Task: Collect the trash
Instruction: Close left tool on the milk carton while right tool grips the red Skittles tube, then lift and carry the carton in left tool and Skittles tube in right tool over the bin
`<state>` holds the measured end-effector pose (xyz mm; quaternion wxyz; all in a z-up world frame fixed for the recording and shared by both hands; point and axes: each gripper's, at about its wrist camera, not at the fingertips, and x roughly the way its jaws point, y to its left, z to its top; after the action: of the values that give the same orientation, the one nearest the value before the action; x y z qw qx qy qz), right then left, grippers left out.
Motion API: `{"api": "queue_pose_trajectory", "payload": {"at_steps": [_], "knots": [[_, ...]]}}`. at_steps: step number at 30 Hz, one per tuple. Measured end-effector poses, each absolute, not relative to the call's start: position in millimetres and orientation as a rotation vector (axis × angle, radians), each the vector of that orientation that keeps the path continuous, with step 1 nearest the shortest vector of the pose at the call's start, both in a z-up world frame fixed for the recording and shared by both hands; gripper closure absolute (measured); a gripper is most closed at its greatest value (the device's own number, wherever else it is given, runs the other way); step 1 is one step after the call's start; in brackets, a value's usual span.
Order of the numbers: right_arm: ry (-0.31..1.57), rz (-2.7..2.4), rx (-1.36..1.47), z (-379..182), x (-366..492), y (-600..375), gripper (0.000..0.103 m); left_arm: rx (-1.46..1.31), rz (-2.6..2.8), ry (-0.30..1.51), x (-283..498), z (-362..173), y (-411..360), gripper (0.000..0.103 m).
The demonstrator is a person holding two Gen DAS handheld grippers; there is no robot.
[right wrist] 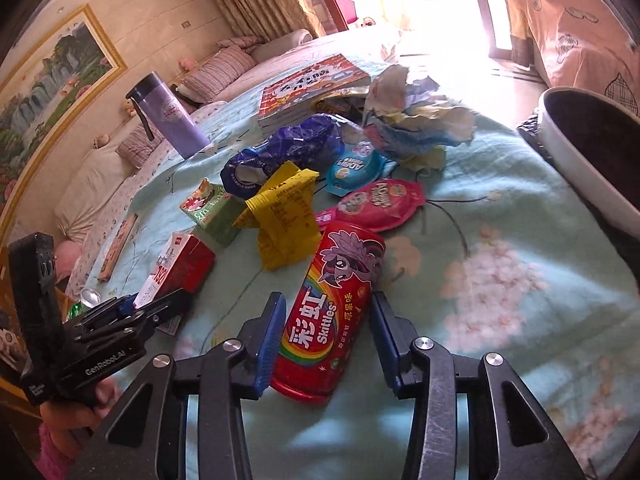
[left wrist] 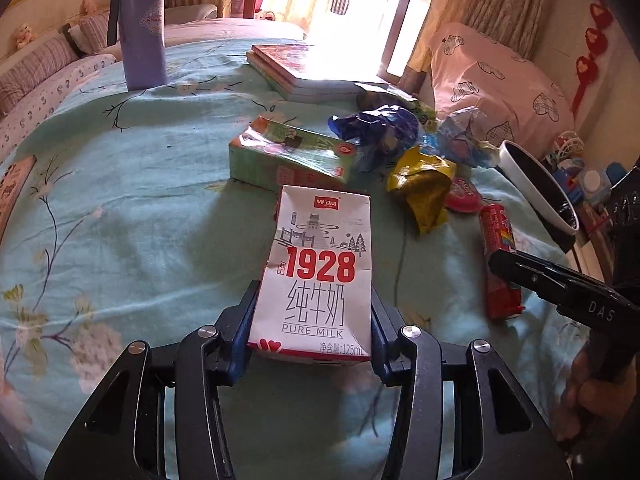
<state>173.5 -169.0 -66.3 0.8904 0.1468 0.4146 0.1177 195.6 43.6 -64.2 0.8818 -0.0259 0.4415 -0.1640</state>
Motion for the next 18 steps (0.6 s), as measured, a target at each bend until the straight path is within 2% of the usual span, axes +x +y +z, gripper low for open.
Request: {"api": "queue_pose_trajectory", "payload": {"at_steps": [8, 18], "knots": [[0.817, 0.266, 0.309, -50.5, 151.7, -203.0, 0.061, -0.146, -0.415, 0.895, 162.7, -48.5, -1.4, 0.057], [0.727, 0.274, 0.381, -27.9, 132.5, -274.5, 0.062, -0.1, -0.467, 0.873, 160.7, -30.0, -82.9, 0.057]]}}
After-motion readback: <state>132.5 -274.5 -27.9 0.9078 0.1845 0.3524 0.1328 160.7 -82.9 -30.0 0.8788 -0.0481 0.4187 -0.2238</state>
